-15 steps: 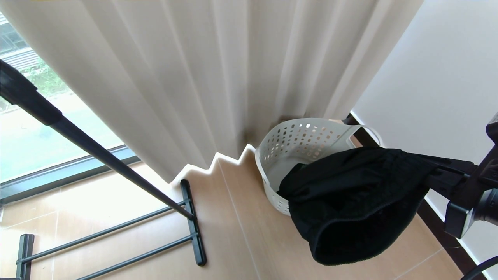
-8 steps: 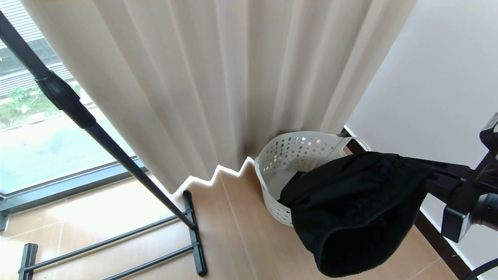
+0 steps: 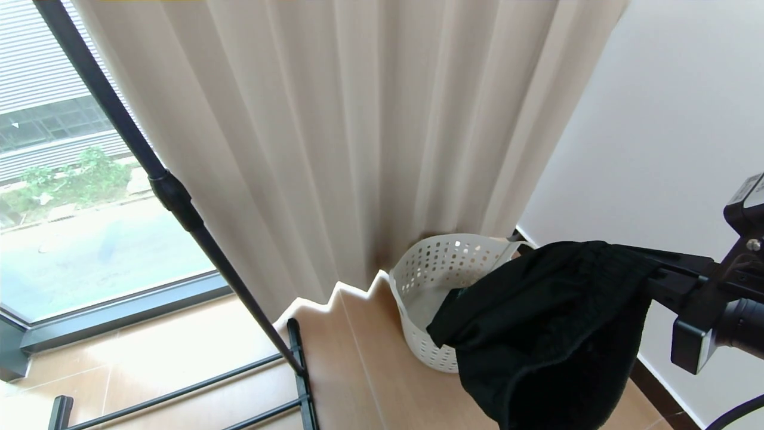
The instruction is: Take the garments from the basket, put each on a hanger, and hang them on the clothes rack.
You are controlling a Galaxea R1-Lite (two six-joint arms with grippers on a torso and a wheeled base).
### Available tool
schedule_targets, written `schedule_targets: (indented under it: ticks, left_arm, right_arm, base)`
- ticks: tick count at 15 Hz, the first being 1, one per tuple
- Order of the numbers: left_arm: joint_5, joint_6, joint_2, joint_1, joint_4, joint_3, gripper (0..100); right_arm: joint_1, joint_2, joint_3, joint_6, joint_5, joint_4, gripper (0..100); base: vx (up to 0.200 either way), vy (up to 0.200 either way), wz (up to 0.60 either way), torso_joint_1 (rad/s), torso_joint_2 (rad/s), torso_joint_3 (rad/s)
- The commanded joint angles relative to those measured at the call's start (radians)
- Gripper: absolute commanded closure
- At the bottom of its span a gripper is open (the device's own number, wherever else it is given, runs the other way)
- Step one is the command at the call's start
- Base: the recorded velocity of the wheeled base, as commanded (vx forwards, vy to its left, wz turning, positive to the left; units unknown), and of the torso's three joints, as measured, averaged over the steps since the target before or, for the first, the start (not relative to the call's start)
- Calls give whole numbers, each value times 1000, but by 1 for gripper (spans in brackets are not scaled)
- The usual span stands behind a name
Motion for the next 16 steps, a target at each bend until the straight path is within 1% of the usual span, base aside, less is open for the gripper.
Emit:
schedule_targets:
  ticks: [1,5,8,10,16]
  left_arm:
    - [0,0,0,0,0,0,0]
    - [0,0,0,0,0,0,0]
    - [0,0,0,0,0,0,0]
    - [0,0,0,0,-1,0,0]
    - [3,-3,-1,2,-6,0,0]
  right_arm:
    - [1,8,1,-1,1,0,100]
    - [1,8,6,-1,1,0,100]
    - [1,24,7,1,26,-2,100]
    - [2,22,13,1,27,-3,100]
    - [1,24,13,-1,27,-11,100]
  base:
    - [0,0,0,105,-452,-139]
    - [0,0,0,131,-472,-140]
    - [0,0,0,162,-481,-132]
    - [0,0,0,166,-495,-122]
    - [0,0,0,199,-523,-119]
